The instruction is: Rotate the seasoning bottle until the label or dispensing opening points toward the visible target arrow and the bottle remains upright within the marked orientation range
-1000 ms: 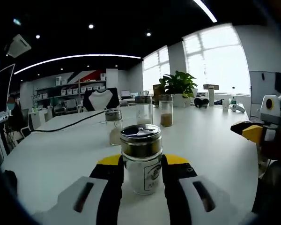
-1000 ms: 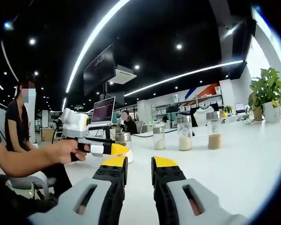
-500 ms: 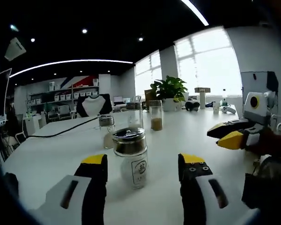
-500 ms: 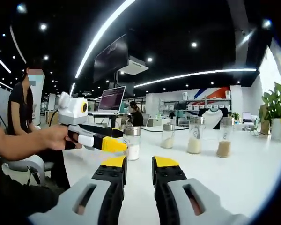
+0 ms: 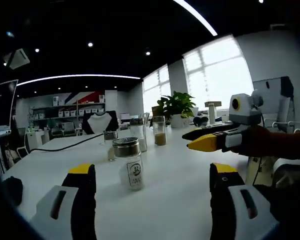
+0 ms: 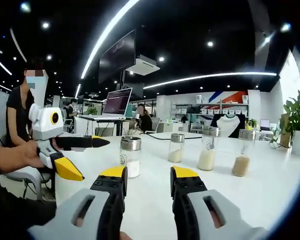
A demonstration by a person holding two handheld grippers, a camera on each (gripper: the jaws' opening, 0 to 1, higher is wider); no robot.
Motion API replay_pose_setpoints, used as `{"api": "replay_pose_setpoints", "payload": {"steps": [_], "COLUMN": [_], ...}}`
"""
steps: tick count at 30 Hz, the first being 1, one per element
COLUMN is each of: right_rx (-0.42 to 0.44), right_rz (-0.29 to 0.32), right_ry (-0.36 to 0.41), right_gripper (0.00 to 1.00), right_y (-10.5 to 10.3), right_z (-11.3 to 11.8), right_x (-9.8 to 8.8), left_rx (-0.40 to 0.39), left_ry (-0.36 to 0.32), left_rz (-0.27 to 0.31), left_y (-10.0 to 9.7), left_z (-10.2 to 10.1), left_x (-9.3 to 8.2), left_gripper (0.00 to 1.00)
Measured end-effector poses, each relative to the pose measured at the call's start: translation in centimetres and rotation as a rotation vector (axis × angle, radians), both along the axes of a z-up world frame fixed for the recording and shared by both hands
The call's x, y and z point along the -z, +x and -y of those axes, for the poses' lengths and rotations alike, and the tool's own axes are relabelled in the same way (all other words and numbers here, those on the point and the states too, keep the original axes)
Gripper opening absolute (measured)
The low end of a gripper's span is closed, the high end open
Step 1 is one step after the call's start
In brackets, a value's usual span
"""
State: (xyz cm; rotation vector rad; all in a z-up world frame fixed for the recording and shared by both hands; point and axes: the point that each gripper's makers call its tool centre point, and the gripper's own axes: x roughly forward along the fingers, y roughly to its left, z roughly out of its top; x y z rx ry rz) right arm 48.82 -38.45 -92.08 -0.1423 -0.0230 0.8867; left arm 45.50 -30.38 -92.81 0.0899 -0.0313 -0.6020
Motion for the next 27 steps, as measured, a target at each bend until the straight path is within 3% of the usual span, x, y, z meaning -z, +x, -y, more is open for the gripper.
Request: {"api": "replay_pose_setpoints", "payload": {"steps": [3, 7, 11, 13, 16, 19, 24, 27], "right_rx": [0.014, 0.061, 0.068, 0.073, 0.077, 0.079, 0.095, 0.094], "right_rz": [-0.019, -0.050, -0.086, -0.083, -0.084, -0.104, -0.085, -0.096], "right_ry": [0.003, 0.035, 0.071, 0.074, 0.070, 0.056, 0.024, 0.034], "right_gripper": [0.42, 0.45, 0.49, 0.49, 0.49, 0.48, 0.47, 0.46], "right_y": [1.5, 3.6, 5.0, 5.7, 6.8, 8.2, 11.2, 12.4], "right_z": [-0.5, -0.9, -1.6, -2.0, -2.5, -3.2, -4.0, -4.7], "right_x": [0.5, 0.6, 0.5, 0.4, 0.3, 0.5, 0.0, -0.1], "left_rx": [-0.001, 0.026, 0.023, 0.031, 0.048, 0.058, 0.069, 0.071], "left_ry": [0.024, 0.013, 0.011, 0.023, 0.037, 0.027, 0.021, 0.001], "left_rz": [0.007, -0.027, -0.025, -0.024, -0.076, -0.063, -0.055, -0.081], "left_y": [-0.5, -0.8, -0.9, -1.3, -1.9, -2.5, -2.9, -2.9], "left_z": [0.0, 0.1, -0.4, -0.5, -0.7, -0.7, -0.6, -0.7], "left_x": [0.4, 1.1, 0.8, 0.6, 1.0, 0.7, 0.5, 0.6], "left_gripper": [1.00, 1.00, 1.00, 1.00, 1.00, 1.00, 1.00, 1.00]}}
